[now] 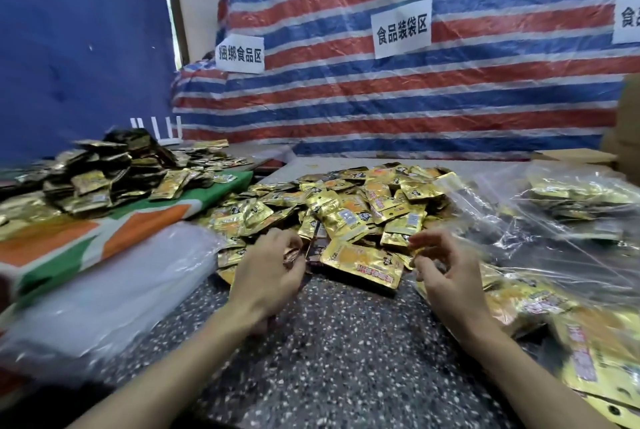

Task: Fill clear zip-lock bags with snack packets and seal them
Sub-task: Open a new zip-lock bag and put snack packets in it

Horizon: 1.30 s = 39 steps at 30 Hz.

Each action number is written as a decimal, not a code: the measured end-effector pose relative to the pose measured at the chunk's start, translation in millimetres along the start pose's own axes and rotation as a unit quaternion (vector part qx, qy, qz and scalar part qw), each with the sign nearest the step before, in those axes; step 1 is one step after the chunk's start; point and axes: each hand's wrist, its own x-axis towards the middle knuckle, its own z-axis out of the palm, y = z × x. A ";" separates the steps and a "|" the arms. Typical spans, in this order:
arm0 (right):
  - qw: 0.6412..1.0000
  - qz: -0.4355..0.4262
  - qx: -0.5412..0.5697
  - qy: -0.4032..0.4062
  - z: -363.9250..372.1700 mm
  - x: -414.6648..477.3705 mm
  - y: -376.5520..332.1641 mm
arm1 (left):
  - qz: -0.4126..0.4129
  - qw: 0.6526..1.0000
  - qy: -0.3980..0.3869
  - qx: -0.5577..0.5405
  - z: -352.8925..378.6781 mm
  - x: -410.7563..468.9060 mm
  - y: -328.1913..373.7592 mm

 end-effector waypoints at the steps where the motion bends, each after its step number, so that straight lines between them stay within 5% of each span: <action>1: 1.000 0.000 -0.001 0.000 0.1 0.4 0.4 | -0.030 0.998 0.008 0.051 -12.7 -1.8 -18.4; 4: 1.000 0.007 0.013 0.001 0.2 0.0 0.9 | -0.127 0.969 0.016 0.212 -45.4 -6.8 -72.5; 8: 1.000 0.002 0.018 0.003 1.1 -2.1 -3.4 | -0.207 0.911 -0.067 0.350 -71.9 -13.8 -118.5; 19: 1.000 0.002 0.025 0.004 -0.2 -4.0 -2.5 | -0.299 0.935 0.048 0.184 -95.5 11.3 -116.1; 23: 0.999 0.009 0.048 -0.007 -0.7 -4.3 -4.7 | -0.232 0.954 0.144 0.122 -106.0 22.9 -82.2; 27: 0.991 0.038 0.124 -0.013 -0.3 -3.5 -8.8 | -0.061 0.983 0.153 -0.082 -90.4 26.5 -16.5; 39: 0.968 0.084 0.236 -0.006 -9.2 2.1 -19.7 | 0.211 0.935 0.077 -0.274 27.3 8.5 100.3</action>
